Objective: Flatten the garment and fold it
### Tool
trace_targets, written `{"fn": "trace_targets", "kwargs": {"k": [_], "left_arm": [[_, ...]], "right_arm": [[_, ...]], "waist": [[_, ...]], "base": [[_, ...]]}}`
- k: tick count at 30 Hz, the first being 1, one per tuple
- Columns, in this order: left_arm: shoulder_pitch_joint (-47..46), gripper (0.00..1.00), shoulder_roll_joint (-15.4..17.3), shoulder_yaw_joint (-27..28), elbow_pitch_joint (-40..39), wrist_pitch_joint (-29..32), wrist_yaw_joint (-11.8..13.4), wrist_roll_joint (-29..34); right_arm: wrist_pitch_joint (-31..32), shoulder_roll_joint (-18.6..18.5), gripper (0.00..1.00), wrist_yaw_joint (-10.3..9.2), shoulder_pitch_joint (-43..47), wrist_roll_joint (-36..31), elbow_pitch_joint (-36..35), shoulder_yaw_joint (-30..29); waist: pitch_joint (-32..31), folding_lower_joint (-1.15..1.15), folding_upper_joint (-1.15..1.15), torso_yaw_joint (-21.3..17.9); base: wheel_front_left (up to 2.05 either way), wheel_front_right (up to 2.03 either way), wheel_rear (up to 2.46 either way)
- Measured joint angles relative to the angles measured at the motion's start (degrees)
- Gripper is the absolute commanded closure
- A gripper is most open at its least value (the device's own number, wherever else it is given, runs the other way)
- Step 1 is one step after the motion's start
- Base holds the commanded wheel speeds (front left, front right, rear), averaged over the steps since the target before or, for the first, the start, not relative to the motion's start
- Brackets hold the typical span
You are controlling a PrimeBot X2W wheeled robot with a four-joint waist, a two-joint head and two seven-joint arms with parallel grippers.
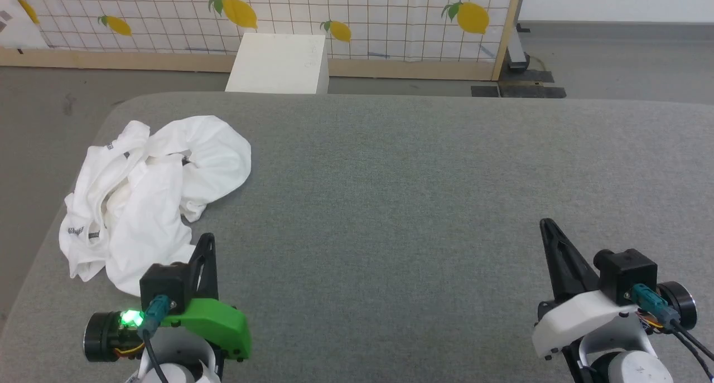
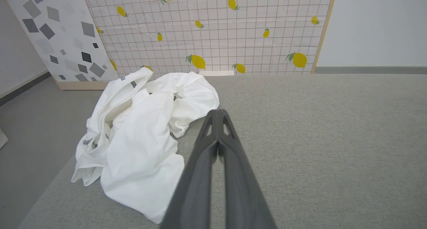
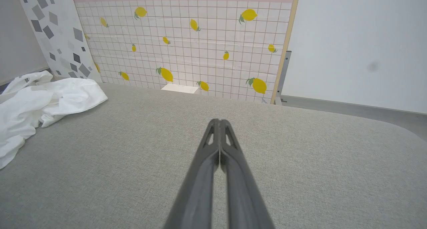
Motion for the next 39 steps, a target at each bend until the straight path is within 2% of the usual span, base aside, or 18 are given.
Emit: {"fn": "trace_targets", "kwargs": {"k": [20,21,39], "left_arm": [[0.0,1.00,0.0,0.0,0.0,0.0,0.0,0.0],[0.0,0.00,0.0,0.0,0.0,0.0,0.0,0.0],[-0.1,0.00,0.0,-0.9,1.7,-1.6,0.2,-0.8]], "right_arm": [[0.0,0.0,1.00,0.01,0.0,0.0,0.0,0.0],[0.0,0.0,0.00,0.01,0.0,0.0,0.0,0.0],[-1.5,0.0,0.00,-0.01,0.0,1.9,1.5,-1.7]], "waist": [[0.0,0.00,0.00,0.0],[0.0,0.00,0.00,0.0],[-0.1,0.00,0.00,0.2]], "base": [[0.00,0.00,0.00],[0.00,0.00,0.00],[0.00,0.00,0.00]]}}
